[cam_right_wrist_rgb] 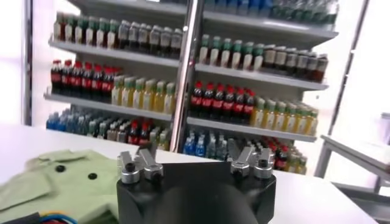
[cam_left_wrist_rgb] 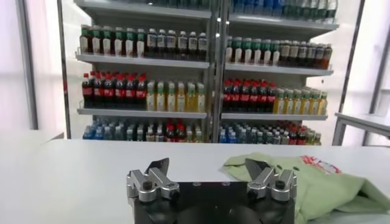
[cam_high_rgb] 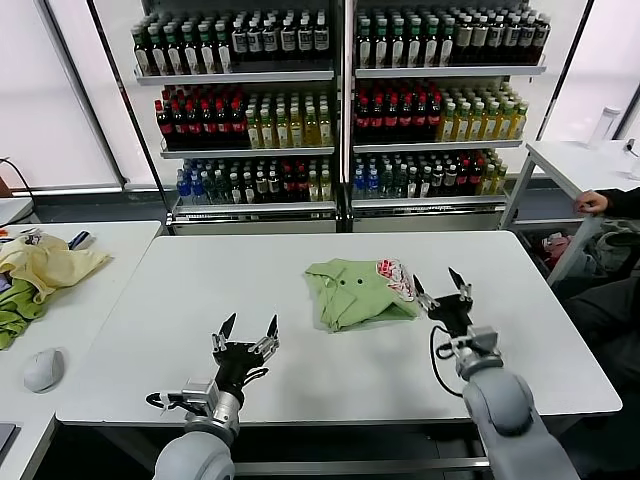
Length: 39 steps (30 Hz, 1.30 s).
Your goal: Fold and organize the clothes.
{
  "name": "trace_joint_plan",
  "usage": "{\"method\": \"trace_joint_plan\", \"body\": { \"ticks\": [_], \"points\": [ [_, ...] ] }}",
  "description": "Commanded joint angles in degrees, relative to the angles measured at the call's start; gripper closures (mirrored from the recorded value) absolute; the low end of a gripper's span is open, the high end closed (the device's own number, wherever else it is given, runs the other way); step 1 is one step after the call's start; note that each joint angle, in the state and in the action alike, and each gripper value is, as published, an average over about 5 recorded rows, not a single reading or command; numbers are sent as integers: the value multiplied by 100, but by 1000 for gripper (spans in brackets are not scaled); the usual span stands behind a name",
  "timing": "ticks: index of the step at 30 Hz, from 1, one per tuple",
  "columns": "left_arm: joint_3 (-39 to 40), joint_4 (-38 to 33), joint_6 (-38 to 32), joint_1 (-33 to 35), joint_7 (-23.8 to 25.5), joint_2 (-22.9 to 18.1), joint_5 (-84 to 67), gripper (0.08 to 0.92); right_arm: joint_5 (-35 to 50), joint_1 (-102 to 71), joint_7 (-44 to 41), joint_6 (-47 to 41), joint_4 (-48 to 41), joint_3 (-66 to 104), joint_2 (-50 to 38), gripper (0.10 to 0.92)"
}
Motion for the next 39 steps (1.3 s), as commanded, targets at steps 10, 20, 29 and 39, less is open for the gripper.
{"method": "trace_joint_plan", "body": {
  "ticks": [10,20,29,39],
  "points": [
    [-107,-557,-179,608,267,-37,207,177,22,-2295,100,65,1899,922,240,203],
    [-132,-724,-220,840,312,-92,333,177,-315,-2082,496,112,1772,709,300,203],
    [-169,-785,-234,910,337,-160,379,177,-332,-1759,606,-43,1574,403,283,203],
    [-156,-828,-266,988,330,-260,450,177,-296,-1540,668,-216,1471,280,261,203]
  ]
}}
